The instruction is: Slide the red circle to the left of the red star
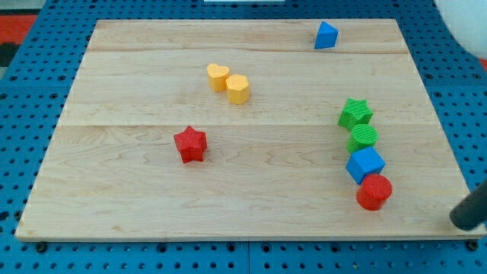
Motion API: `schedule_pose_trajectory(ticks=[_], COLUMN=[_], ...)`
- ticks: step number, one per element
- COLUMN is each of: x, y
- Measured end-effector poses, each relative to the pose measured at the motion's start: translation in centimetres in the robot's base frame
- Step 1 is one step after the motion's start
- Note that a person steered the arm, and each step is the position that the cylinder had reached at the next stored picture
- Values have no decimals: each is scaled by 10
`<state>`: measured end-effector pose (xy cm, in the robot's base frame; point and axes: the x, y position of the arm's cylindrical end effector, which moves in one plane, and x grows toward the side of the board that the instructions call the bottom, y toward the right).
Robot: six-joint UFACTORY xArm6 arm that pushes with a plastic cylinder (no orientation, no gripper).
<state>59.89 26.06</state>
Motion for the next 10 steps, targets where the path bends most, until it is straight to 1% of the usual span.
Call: schedule_pose_trajectory(ticks=[1,2,3,4,5,6,7,8,9,10], x=[-43,-62,-33,-14,-21,-51,-38,-20,-22,-52], y=[-87,-201,-164,-150,-254,-272,-262,-275,-349,-378])
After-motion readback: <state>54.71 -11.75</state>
